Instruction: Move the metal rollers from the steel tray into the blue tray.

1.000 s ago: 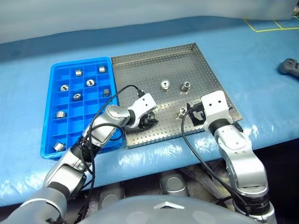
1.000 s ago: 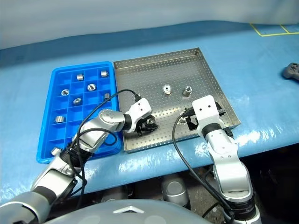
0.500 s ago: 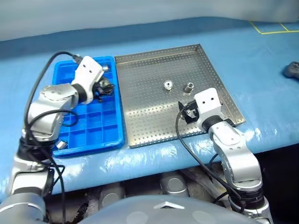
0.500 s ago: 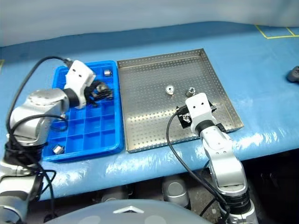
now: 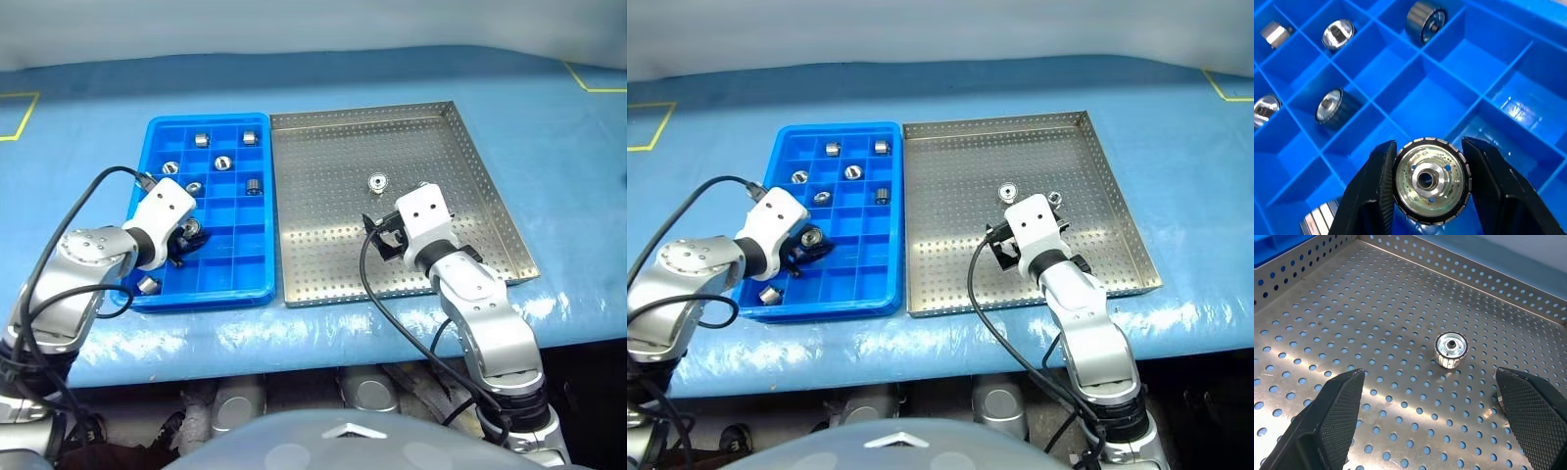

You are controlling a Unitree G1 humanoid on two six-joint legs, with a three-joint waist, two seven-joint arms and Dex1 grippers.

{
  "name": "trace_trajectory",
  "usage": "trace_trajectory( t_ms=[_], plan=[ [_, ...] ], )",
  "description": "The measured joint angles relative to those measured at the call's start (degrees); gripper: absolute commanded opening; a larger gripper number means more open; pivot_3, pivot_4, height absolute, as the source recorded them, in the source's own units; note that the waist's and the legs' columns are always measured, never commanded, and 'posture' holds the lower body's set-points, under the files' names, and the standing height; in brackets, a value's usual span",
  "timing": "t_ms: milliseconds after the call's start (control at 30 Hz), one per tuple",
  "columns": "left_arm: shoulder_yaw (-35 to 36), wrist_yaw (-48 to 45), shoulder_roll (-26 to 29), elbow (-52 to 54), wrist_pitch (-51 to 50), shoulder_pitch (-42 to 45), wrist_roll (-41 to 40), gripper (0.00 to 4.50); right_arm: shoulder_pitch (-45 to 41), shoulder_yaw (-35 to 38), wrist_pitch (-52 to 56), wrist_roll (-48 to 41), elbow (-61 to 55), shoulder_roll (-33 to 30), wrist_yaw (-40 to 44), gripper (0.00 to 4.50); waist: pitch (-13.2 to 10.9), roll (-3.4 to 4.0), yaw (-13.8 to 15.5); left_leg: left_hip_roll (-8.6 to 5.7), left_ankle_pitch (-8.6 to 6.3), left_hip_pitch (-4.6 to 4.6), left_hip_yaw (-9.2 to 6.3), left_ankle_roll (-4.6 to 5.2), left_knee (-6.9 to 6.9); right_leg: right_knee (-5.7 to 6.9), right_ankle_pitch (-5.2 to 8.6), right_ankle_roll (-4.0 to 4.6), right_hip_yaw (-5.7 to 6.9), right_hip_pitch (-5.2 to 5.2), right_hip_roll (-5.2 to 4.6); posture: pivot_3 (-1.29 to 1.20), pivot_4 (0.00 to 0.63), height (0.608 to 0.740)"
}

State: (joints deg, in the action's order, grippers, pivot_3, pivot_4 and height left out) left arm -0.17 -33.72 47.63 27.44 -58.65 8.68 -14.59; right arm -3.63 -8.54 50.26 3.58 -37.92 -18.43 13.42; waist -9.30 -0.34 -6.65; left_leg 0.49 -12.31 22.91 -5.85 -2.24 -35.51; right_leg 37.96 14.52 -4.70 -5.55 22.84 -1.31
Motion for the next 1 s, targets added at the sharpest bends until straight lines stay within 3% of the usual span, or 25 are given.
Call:
trace_trajectory(
  t_ms=[267,533,667,867,1000],
  plan=[
    [0.4,1.0,-0.4,0.0,0.4,-0.7,0.1,1.84,-0.7,-0.1,0.0,0.0,0.8,-0.3,0.5,4.50,0.0,0.00,0.4,0.00,0.00,0.00,0.00,0.00,0.02,0.00,0.00,0.01,0.00,0.00,0.00,-0.09,0.150,0.740],
    [0.4,0.9,0.4,-0.5,1.8,-2.0,0.6,4.47,-0.7,-0.1,0.0,0.0,0.8,-0.5,0.6,4.50,0.0,0.00,0.4,0.00,0.00,-0.01,0.00,0.00,0.00,0.03,0.00,0.03,0.01,0.00,0.00,-0.09,0.150,0.740],
    [1.9,1.7,-3.4,-0.8,1.9,0.1,-0.5,4.49,-0.8,-0.1,-0.5,0.0,1.0,-0.3,0.5,4.50,0.0,-0.01,0.6,-0.02,0.00,0.00,0.01,0.00,-0.03,0.03,0.00,0.02,0.02,-0.01,-0.03,-0.09,0.150,0.740],
    [6.9,0.6,-17.0,0.5,6.9,4.0,-10.6,4.49,-4.1,2.2,-3.9,-0.9,5.3,2.0,-0.1,4.50,0.0,-0.03,0.6,-0.04,0.00,-0.01,0.02,0.00,-0.09,0.02,-0.18,0.26,0.03,-0.06,-0.06,-0.11,0.150,0.740],
    [6.0,-0.9,-18.1,1.2,9.0,3.7,-12.8,4.49,-9.3,6.6,-8.2,-3.3,17.3,3.7,-0.4,4.50,0.0,-0.03,-0.2,-0.02,0.00,-0.13,0.03,0.00,-0.09,0.06,-0.21,0.28,0.01,-0.14,-0.01,-0.11,0.150,0.740]
  ],
)
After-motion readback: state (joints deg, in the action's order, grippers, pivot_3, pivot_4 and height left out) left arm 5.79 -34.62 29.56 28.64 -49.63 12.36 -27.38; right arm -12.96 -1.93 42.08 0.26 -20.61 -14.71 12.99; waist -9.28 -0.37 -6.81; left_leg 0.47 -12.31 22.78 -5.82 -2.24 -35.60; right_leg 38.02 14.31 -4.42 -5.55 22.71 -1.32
